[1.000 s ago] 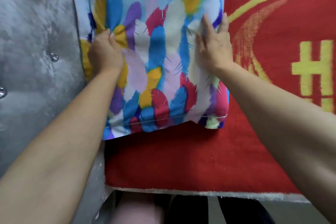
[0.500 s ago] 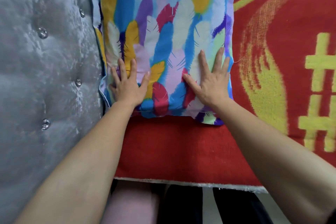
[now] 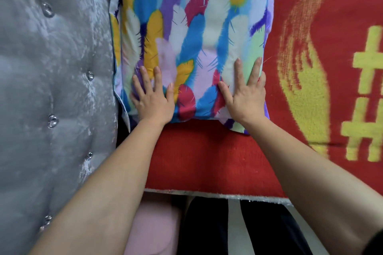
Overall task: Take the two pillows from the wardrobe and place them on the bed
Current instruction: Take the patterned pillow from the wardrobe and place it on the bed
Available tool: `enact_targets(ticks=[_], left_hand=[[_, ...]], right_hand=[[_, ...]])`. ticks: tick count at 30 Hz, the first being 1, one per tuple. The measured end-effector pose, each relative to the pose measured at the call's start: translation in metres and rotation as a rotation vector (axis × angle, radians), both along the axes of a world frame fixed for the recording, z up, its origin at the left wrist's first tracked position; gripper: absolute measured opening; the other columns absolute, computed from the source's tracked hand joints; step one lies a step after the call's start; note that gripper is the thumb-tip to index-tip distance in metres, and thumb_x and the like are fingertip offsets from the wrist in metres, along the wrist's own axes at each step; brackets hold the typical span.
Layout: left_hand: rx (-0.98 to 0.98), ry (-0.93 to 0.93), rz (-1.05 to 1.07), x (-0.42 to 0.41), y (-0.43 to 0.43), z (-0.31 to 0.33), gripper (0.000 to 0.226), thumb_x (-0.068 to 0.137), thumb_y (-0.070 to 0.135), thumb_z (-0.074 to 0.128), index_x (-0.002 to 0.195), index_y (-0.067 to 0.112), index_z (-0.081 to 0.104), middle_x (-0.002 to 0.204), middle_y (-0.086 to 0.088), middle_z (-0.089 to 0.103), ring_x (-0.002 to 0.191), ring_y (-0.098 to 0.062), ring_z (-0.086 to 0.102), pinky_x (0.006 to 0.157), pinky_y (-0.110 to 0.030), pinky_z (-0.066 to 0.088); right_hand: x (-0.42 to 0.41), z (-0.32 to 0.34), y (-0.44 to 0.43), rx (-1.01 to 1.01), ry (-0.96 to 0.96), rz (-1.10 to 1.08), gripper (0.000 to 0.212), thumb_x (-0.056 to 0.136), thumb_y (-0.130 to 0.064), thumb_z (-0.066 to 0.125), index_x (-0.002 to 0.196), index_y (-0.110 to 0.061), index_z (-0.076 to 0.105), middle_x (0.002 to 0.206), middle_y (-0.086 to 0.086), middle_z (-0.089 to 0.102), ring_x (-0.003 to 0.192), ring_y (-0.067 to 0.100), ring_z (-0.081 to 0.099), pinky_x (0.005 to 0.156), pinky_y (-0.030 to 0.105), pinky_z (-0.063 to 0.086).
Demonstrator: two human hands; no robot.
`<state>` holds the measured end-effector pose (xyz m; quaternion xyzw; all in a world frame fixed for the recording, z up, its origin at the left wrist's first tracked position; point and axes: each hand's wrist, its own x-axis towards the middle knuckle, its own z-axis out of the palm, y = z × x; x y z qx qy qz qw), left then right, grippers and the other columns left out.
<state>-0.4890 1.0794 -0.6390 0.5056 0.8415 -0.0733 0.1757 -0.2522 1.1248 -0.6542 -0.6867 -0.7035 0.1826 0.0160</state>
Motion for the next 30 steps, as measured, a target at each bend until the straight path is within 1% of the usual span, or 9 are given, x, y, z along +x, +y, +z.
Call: enact_targets(ticks=[2, 7, 10, 13, 17, 20, 25, 28, 30], left_hand=[[0.019, 0.000, 0.006, 0.000, 0.001, -0.006, 0.065, 0.097, 0.058, 0.021, 0.153, 0.032, 0.002, 0.163, -0.005, -0.006, 0.148, -0.035, -0.003, 0.111, -0.067, 0.017], [0.033, -0.014, 0.033, 0.002, 0.004, -0.008, 0.064, 0.096, 0.059, 0.020, 0.153, 0.034, 0.003, 0.163, -0.002, -0.006, 0.149, -0.033, -0.005, 0.113, -0.067, 0.011], [0.041, -0.042, 0.046, 0.001, 0.003, 0.013, 0.063, 0.097, 0.058, 0.021, 0.153, 0.032, 0.009, 0.164, -0.003, -0.003, 0.149, -0.032, -0.001, 0.114, -0.065, 0.009], [0.151, 0.041, -0.020, 0.011, -0.006, 0.056, 0.064, 0.098, 0.055, 0.025, 0.154, 0.025, 0.015, 0.163, -0.008, 0.002, 0.149, -0.033, 0.002, 0.114, -0.065, 0.007], [0.287, 0.157, -0.119, 0.035, -0.017, 0.146, 0.065, 0.097, 0.052, 0.033, 0.153, 0.024, 0.017, 0.163, -0.013, 0.005, 0.148, -0.037, 0.006, 0.113, -0.067, 0.010], [0.401, 0.255, -0.136, 0.053, -0.020, 0.242, 0.066, 0.096, 0.052, 0.039, 0.152, 0.022, 0.021, 0.161, -0.016, 0.011, 0.147, -0.039, 0.012, 0.111, -0.069, 0.014], [0.647, 0.421, -0.054, 0.088, -0.046, 0.412, 0.066, 0.095, 0.050, 0.037, 0.152, 0.021, 0.024, 0.160, -0.019, 0.014, 0.146, -0.038, 0.014, 0.113, -0.065, 0.014], [0.766, 0.513, 0.007, 0.113, -0.080, 0.488, 0.065, 0.096, 0.050, 0.038, 0.152, 0.022, 0.022, 0.161, -0.018, 0.013, 0.147, -0.037, 0.014, 0.113, -0.062, 0.015], [0.791, 0.557, 0.038, 0.129, -0.103, 0.527, 0.065, 0.096, 0.052, 0.034, 0.152, 0.022, 0.021, 0.161, -0.016, 0.011, 0.148, -0.036, 0.012, 0.114, -0.062, 0.015]], right_hand=[[0.001, -0.004, 0.003, -0.018, 0.008, -0.012, 0.080, 0.091, -0.075, 0.030, 0.156, -0.034, 0.009, 0.162, 0.025, -0.001, 0.135, 0.054, 0.024, 0.108, 0.056, 0.029], [0.001, -0.004, 0.006, -0.018, 0.012, 0.004, 0.079, 0.091, -0.074, 0.031, 0.156, -0.036, 0.007, 0.162, 0.024, -0.004, 0.139, 0.056, 0.017, 0.112, 0.057, 0.023], [0.004, 0.012, 0.008, -0.050, 0.016, 0.041, 0.078, 0.092, -0.073, 0.029, 0.157, -0.034, 0.008, 0.163, 0.023, -0.003, 0.143, 0.054, 0.012, 0.113, 0.060, 0.021], [0.015, 0.046, 0.007, 0.029, 0.021, 0.171, 0.077, 0.094, -0.070, 0.028, 0.157, -0.028, 0.012, 0.164, 0.020, 0.001, 0.147, 0.047, 0.007, 0.116, 0.060, 0.017], [0.037, 0.124, 0.015, 0.174, 0.084, 0.304, 0.079, 0.095, -0.068, 0.033, 0.158, -0.024, 0.013, 0.164, 0.017, 0.004, 0.148, 0.043, 0.008, 0.117, 0.059, 0.015], [0.052, 0.210, 0.032, 0.300, 0.133, 0.363, 0.078, 0.095, -0.066, 0.038, 0.157, -0.022, 0.019, 0.164, 0.018, 0.008, 0.147, 0.045, 0.012, 0.115, 0.060, 0.017], [0.071, 0.374, 0.052, 0.559, 0.250, 0.456, 0.077, 0.095, -0.063, 0.040, 0.156, -0.020, 0.022, 0.163, 0.019, 0.011, 0.147, 0.045, 0.014, 0.115, 0.060, 0.017], [0.082, 0.457, 0.044, 0.715, 0.296, 0.515, 0.076, 0.096, -0.062, 0.042, 0.156, -0.019, 0.022, 0.163, 0.020, 0.013, 0.147, 0.044, 0.016, 0.116, 0.059, 0.019], [0.094, 0.503, 0.032, 0.791, 0.332, 0.526, 0.076, 0.096, -0.061, 0.043, 0.156, -0.019, 0.023, 0.163, 0.020, 0.013, 0.147, 0.043, 0.016, 0.116, 0.057, 0.018]])
